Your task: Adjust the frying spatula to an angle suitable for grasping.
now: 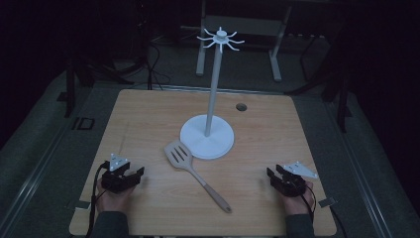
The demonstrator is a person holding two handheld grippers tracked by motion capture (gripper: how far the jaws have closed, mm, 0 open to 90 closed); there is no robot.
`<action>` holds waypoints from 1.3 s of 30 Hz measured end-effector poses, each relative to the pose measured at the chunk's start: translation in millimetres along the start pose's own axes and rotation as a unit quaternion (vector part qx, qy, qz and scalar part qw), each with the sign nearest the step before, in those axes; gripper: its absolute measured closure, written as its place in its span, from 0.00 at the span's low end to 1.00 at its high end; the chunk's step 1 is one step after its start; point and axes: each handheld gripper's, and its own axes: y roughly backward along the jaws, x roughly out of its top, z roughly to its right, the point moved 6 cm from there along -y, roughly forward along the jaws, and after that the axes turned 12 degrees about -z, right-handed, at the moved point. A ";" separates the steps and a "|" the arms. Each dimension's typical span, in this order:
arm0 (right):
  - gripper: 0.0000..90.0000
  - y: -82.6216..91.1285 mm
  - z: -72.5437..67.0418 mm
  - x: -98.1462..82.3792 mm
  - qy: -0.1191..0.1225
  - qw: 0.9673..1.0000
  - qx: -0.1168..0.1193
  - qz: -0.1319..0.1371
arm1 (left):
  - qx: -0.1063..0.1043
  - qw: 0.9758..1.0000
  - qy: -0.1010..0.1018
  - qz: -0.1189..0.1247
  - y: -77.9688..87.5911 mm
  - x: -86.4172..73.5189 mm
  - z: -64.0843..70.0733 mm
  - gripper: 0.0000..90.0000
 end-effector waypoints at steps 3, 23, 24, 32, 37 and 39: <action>0.76 3.1 -9.9 0.7 0.005 1.000 0.020 0.002 | 0.000 1.000 -0.004 0.009 3.4 0.7 0.1 0.51; 1.00 25.9 -97.3 4.4 0.067 0.986 0.153 0.008 | 0.015 0.999 -0.014 0.031 8.6 2.6 0.2 0.46; 1.00 24.7 -102.5 3.5 0.074 0.984 0.161 0.003 | 0.015 0.999 -0.014 0.031 8.4 2.6 0.2 0.46; 1.00 18.0 -139.8 -5.6 0.115 0.970 0.215 -0.026 | 0.018 0.999 -0.013 0.031 8.6 2.7 0.3 0.46; 1.00 15.6 -158.4 -13.4 0.128 0.959 0.248 -0.043 | 0.022 0.999 -0.015 0.032 8.8 2.8 0.8 0.46; 1.00 15.0 -164.9 -17.2 0.138 0.956 0.254 -0.049 | 0.027 0.999 -0.016 0.035 10.0 3.1 0.4 0.47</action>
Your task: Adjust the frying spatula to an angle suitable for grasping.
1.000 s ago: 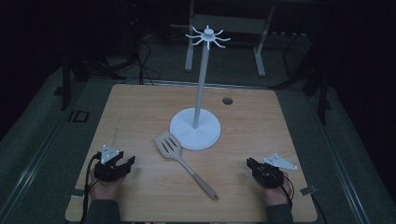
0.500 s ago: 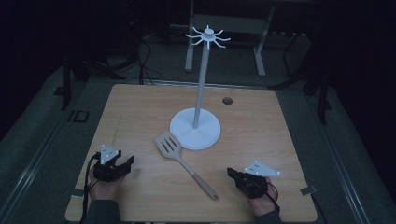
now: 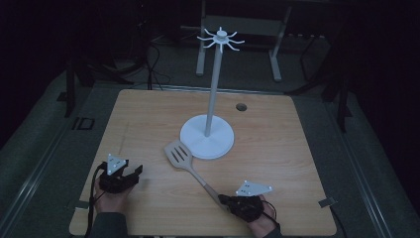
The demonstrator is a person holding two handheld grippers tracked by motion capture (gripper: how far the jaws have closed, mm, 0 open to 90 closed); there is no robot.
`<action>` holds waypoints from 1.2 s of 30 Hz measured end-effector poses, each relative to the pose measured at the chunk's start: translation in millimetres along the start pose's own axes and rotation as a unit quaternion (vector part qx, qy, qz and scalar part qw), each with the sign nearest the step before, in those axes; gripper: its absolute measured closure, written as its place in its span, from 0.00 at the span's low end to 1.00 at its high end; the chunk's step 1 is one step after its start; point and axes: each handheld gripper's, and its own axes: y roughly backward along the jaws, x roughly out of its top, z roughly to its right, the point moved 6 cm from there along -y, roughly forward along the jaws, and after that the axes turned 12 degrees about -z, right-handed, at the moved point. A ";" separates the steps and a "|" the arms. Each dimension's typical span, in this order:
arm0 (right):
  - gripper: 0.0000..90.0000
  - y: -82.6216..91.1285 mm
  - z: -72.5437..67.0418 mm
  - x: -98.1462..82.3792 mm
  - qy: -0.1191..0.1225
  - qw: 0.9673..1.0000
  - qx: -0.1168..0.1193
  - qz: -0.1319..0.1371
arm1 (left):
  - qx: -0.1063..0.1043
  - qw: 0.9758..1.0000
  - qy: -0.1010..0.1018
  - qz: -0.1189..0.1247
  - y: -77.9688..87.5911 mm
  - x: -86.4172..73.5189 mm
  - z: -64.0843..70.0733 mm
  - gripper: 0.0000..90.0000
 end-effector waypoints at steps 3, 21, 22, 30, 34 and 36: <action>1.00 -6.6 -9.2 -2.7 0.015 1.000 0.011 -0.014 | 0.003 1.000 0.000 0.004 1.1 0.3 -0.2 0.49; 1.00 -7.8 -1.5 -21.3 0.045 0.995 -0.043 -0.084 | 0.005 1.000 0.001 0.010 3.0 0.8 0.2 0.49; 1.00 -5.9 3.2 -21.7 0.040 0.995 -0.047 -0.084 | 0.004 1.000 0.002 0.011 3.0 0.9 0.2 0.49; 1.00 7.0 40.3 -19.2 0.000 0.994 -0.080 -0.073 | 0.001 1.000 0.001 0.010 2.4 1.0 1.2 0.49; 1.00 8.8 54.6 -16.5 -0.004 0.992 -0.100 -0.072 | 0.002 1.000 -0.002 0.005 1.3 0.3 1.6 0.49; 1.00 9.5 62.7 -14.3 -0.009 0.991 -0.111 -0.071 | 0.001 1.000 -0.003 0.002 0.3 -0.1 2.4 0.49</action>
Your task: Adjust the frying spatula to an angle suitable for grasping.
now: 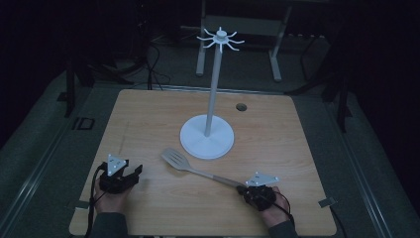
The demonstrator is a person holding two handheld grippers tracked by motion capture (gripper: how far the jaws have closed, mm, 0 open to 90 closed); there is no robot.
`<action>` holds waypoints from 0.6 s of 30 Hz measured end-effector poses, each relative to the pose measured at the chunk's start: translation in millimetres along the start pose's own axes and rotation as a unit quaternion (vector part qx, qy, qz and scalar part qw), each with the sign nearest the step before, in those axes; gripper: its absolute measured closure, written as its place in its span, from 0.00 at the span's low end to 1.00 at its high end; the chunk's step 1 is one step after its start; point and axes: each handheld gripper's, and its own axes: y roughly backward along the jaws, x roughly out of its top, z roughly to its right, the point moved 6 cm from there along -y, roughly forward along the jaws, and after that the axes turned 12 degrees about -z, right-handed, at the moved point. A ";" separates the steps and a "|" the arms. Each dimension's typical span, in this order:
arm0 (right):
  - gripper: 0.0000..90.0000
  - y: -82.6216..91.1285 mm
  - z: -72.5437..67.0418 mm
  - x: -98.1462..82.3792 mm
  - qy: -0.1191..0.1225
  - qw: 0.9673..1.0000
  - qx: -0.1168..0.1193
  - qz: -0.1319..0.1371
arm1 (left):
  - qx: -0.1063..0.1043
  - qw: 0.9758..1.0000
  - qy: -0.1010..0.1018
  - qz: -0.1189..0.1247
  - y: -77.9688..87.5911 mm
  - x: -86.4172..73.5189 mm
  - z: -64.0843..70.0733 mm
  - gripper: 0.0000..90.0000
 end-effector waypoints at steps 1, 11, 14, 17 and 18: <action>1.00 -0.5 4.5 1.0 -0.002 1.000 -0.005 0.001 | 0.000 1.000 -0.002 0.000 -0.1 0.0 0.4 0.49; 1.00 -5.6 43.8 12.0 -0.010 0.998 -0.062 0.003 | -0.012 1.000 -0.020 0.001 -0.2 0.3 5.2 0.50; 1.00 -8.2 55.6 14.8 -0.034 0.997 -0.071 0.014 | -0.014 1.000 -0.027 0.000 -0.5 0.5 7.3 0.50; 1.00 -10.0 68.0 16.2 -0.063 0.994 -0.084 0.021 | -0.015 0.999 -0.030 0.002 -0.1 1.1 8.7 0.50; 1.00 -10.5 71.8 16.7 -0.072 0.994 -0.084 0.024 | -0.016 0.999 -0.031 0.003 -0.1 1.2 8.9 0.50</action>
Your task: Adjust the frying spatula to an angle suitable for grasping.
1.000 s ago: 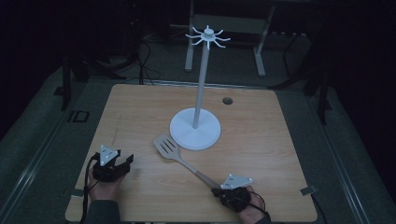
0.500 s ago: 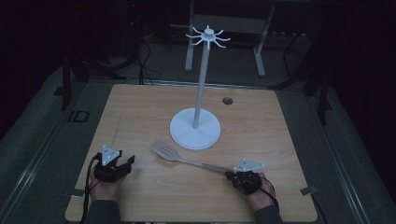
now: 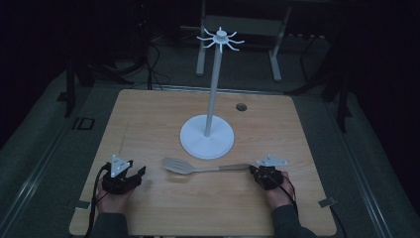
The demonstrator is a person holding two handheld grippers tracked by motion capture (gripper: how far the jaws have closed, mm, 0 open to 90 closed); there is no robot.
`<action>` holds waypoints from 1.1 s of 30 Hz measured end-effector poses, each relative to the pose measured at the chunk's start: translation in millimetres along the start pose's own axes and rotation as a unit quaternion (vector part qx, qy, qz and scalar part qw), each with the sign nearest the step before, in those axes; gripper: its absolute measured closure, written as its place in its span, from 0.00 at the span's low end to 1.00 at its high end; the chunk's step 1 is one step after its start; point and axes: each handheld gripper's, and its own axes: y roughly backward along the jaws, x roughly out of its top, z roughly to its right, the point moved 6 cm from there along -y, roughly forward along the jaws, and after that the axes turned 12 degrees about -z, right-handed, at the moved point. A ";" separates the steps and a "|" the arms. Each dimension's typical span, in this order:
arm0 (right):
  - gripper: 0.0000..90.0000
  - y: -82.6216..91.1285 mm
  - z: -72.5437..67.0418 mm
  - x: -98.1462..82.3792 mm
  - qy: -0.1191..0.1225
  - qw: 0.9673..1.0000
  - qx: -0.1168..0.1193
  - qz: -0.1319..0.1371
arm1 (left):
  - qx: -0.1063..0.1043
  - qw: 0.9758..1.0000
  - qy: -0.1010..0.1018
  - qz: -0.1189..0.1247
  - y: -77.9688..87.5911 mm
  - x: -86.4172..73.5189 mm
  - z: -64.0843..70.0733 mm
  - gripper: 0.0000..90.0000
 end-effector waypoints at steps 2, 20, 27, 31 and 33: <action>1.00 -1.9 6.0 1.9 -0.018 1.000 -0.008 0.001 | 0.000 1.000 -0.001 0.000 0.0 0.0 0.2 0.50; 1.00 -15.5 12.5 19.4 -0.100 0.995 0.014 0.002 | -0.022 1.000 0.007 0.017 3.9 2.2 2.8 0.50; 1.00 -26.7 1.0 35.1 -0.102 0.993 0.051 0.003 | -0.046 0.998 0.011 0.031 11.7 7.0 6.7 0.50; 1.00 -30.0 -7.1 42.3 -0.095 0.993 0.063 0.005 | -0.056 0.998 -0.011 0.034 17.8 16.7 15.9 0.50; 1.00 -30.4 -9.1 43.5 -0.093 0.994 0.066 0.006 | -0.061 0.997 -0.024 0.038 22.0 24.7 21.9 0.50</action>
